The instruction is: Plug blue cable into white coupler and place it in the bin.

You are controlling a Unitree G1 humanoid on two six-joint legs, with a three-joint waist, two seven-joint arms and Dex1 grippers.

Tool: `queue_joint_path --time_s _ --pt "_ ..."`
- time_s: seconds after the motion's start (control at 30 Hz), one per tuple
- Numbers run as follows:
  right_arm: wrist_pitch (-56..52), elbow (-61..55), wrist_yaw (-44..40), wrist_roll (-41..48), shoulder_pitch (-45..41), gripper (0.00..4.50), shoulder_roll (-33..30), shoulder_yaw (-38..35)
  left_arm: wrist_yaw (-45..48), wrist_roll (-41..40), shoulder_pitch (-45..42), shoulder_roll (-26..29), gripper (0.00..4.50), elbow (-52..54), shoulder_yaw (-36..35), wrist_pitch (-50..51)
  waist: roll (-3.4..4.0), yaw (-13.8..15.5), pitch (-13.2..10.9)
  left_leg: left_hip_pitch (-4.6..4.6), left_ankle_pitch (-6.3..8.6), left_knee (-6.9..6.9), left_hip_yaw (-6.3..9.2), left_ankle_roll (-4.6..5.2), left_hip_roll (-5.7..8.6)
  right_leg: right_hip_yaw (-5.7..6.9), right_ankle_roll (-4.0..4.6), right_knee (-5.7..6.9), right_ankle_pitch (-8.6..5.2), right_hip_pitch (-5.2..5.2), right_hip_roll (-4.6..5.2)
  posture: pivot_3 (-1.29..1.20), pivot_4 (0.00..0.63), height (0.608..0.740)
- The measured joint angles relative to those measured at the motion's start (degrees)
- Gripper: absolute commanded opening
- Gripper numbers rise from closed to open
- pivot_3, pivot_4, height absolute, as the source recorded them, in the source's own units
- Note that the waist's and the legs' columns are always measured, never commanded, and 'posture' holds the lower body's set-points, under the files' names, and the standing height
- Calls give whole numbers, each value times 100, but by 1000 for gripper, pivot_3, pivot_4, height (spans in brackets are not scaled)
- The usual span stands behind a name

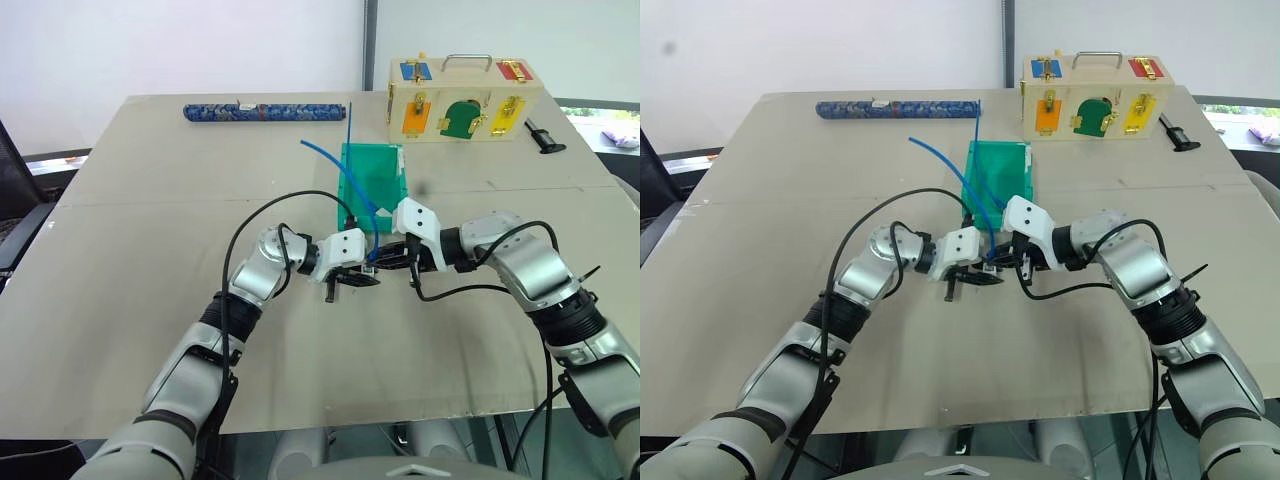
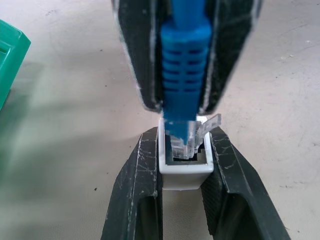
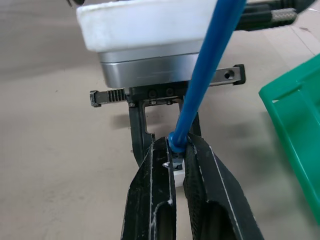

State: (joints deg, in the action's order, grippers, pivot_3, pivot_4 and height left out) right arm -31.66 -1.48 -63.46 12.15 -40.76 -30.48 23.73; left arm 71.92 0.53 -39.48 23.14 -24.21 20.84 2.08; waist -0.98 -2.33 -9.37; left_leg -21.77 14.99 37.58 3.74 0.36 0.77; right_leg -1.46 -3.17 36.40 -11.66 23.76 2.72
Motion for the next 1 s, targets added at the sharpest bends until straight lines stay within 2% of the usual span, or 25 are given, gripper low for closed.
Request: queue_joint_path --time_s 0.37,0.87,0.97,1.0 --pt "355 386 -399 -440 -300 0 113 284 -6 4 8 -6 408 3 1 0 -1 2 4 2 0 0 0 0 0 0 0 4 0 0 0 0 150 740" --pt "870 429 -360 -751 22 0 148 283 -76 54 64 -30 408 2 26 27 -4 3 63 17 0 0 0 0 0 0 1 4 -1 -17 0 0 150 740" --pt "1033 641 -270 -762 41 0 321 197 -88 53 86 -8 408 0 4 48 -10 -10 78 22 0 -1 -1 0 -2 -1 1 4 -1 -19 -3 0 150 740" --pt "1127 715 -217 -750 73 327 427 90 -99 48 96 1 408 -1 -20 64 -12 -15 79 23 0 -1 0 0 -3 -1 1 5 -1 -19 -4 0 150 740"
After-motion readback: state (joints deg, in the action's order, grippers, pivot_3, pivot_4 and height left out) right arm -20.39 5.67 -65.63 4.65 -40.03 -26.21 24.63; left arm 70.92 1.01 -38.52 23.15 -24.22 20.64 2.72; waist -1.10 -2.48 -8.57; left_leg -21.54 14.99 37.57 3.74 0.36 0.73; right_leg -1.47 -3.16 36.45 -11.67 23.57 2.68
